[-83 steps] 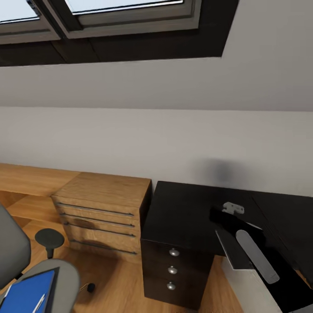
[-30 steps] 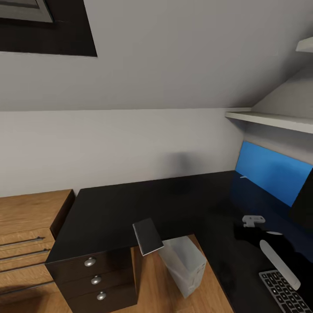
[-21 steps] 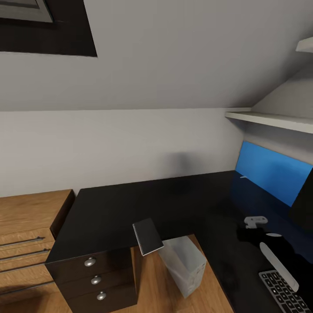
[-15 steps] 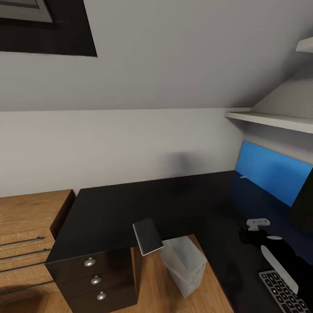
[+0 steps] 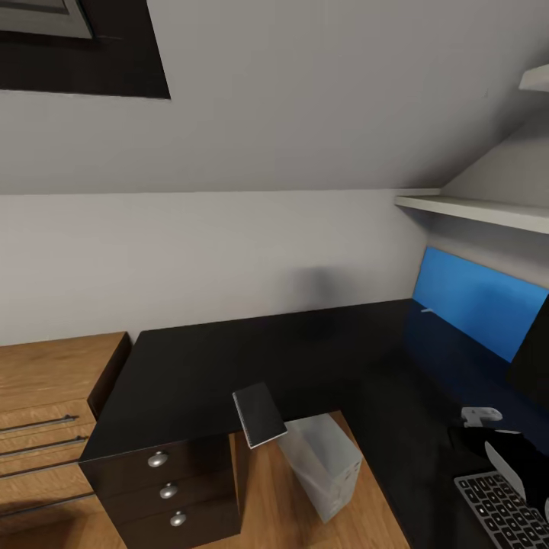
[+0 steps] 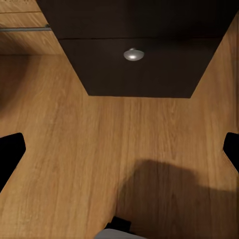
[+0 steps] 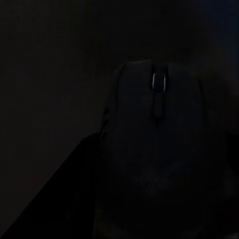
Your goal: In the bedroom, organize the workspace by keeping the computer under the desk, ensuring the monitor is on the desk, placing the keyboard on the desk next to the monitor, placing the mouse on the desk next to the keyboard, moving the folder from the swivel chair onto the desk next to the mouse, stacking the notebook on top of the folder with the pen on top of the notebook, and positioning the swivel chair next to the desk.
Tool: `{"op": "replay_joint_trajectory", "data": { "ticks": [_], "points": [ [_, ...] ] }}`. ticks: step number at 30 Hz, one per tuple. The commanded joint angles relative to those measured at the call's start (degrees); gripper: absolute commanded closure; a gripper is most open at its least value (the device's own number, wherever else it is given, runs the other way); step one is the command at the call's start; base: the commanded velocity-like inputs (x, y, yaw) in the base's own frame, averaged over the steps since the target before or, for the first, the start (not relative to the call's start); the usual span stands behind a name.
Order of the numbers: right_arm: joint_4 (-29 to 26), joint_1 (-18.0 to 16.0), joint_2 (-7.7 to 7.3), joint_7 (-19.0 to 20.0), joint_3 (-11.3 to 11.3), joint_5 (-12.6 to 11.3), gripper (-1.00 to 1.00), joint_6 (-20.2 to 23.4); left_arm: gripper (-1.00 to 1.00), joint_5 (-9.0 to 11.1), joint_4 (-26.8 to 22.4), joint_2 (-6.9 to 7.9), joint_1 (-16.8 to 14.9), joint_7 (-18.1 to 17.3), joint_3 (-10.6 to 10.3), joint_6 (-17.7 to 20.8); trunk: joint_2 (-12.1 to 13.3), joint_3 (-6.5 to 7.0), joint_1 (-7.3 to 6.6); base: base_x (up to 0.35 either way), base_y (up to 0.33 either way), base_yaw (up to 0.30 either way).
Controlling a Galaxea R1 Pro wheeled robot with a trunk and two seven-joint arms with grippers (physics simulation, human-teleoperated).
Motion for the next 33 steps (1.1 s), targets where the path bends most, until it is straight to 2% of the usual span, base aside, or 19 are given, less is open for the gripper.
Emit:
{"op": "replay_joint_trajectory", "data": {
  "ticks": [1, 6, 11, 17, 20, 24, 30, 31, 33],
  "points": [
    [-0.06, -0.05, -0.05, 0.06, 0.25, -0.22, 1.00, 0.28, -1.00, 0.61, -0.39, 0.07, -0.03, 0.24, -0.21, -0.38, -0.46, -0.24, 0.23, 0.000, 0.000, 0.000],
    [-0.04, -0.08, 0.24, 0.09, 0.51, -0.21, 1.00, 0.32, -1.00, 0.69, -2.25, 0.04, -0.03, 0.36, -0.15, -0.36, -2.47, -1.14, 1.33, 0.000, 0.000, 0.000],
    [-0.07, -0.08, 1.05, 0.07, 0.65, -0.13, 1.00, 0.32, -1.00, 0.77, -2.42, 0.02, -0.03, 0.33, -0.17, -0.30, -4.47, -2.04, 2.43, 0.000, 0.000, 0.000],
    [-0.11, -0.08, 1.20, 0.07, 0.67, 0.00, 1.00, 0.32, -1.00, 0.79, -2.39, -0.01, -0.03, 0.28, -0.22, -0.30, -6.88, -3.12, 3.75, 0.000, 0.000, 0.000],
    [-0.11, -0.08, 1.21, 0.07, 0.62, 1.56, 1.00, 0.32, -1.00, 0.79, -2.34, -0.02, -0.03, 0.24, -0.23, -0.30, -8.08, -3.65, 4.41, 0.000, 0.000, 0.000],
    [-0.11, -0.08, 1.66, 0.07, 0.59, 2.30, 1.00, 0.32, -1.00, 0.79, -2.32, -0.02, -0.03, 0.23, -0.23, -0.30, -9.68, -4.37, 5.28, 0.000, 0.000, 0.000],
    [-0.11, -0.08, 1.75, 0.07, 0.60, 2.34, 1.00, 0.32, -1.00, 0.77, -2.24, -0.02, -0.03, 0.10, -0.30, -0.30, -9.68, -4.37, 5.28, 0.000, 0.000, 0.000],
    [-0.11, -0.08, 1.77, 0.07, 0.59, 2.34, -1.00, 0.32, -1.00, 0.78, -2.23, -0.02, -0.03, 0.08, -0.31, -0.30, -9.68, -4.37, 5.28, 0.000, 0.000, 0.000],
    [-0.11, -0.08, 1.77, 0.07, 0.61, 2.34, -1.00, 0.32, -1.00, 0.76, -2.23, -0.02, -0.03, 0.05, -0.31, -0.30, -9.68, -4.37, 5.28, 0.000, 0.000, 0.000]
  ]
}}
